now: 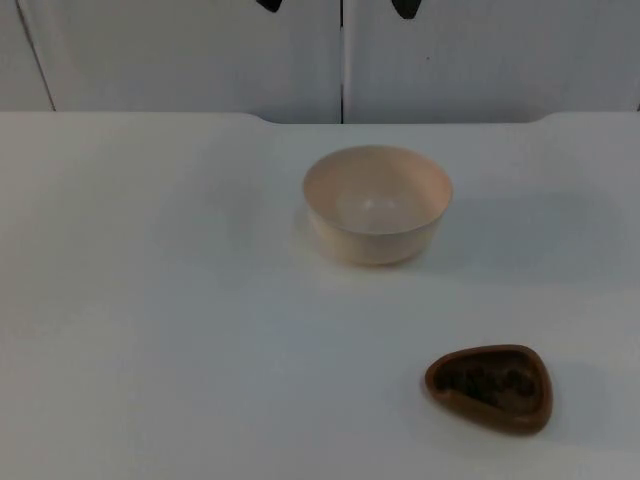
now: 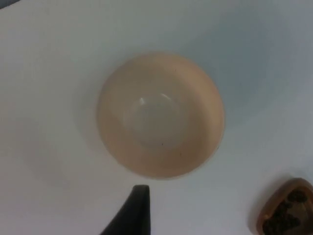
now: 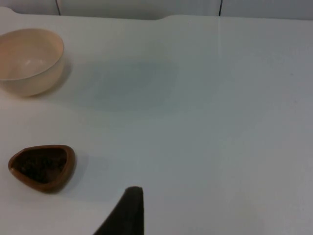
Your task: Pick up the bowl with the left hand and pour the coffee beans from the cup into the bowl with the right hand.
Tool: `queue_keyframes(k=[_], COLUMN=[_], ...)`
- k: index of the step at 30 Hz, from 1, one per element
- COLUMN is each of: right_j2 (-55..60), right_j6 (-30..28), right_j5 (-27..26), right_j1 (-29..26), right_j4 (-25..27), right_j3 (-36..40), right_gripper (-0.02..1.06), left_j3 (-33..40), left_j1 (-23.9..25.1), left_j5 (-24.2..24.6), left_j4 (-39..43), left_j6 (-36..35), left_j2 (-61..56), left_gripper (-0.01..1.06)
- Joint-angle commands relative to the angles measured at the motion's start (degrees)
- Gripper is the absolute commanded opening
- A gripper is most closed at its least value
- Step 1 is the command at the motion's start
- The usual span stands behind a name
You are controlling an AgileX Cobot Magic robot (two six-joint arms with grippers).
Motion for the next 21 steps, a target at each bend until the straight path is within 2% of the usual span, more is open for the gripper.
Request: queue_keyframes(k=[1, 6, 15, 18, 21], right_j2=[-0.2, -0.2, -0.2, -0.2, -0.2], right_j6=[-0.1, -0.1, -0.1, -0.1, -0.1], right_j5=[-0.3, -0.3, -0.3, -0.3, -0.3], right_j1=[-0.4, -0.4, -0.4, -0.4, -0.4], right_j4=[-0.1, -0.1, -0.1, -0.1, -0.1], right_j3=[0.2, 0.2, 0.2, 0.2, 0.2], right_gripper=[1.05, 1.05, 1.05, 1.05, 1.05], left_j3=[-0.4, -0.4, -0.4, -0.4, -0.4], left_j1=[-0.3, -0.3, -0.3, -0.3, -0.3], left_j5=[-0.4, -1.6, -2.1, -1.8, -2.4], left_j4=[-0.8, -3.7, -3.4, -3.3, -3.3], left_j6=[2.6, 2.6, 2.9, 5.9, 5.9], left_j2=[-0.1, -0.1, 1.5, 2.1, 2.4], left_gripper=[1.01, 1.01, 1.01, 1.01, 1.01])
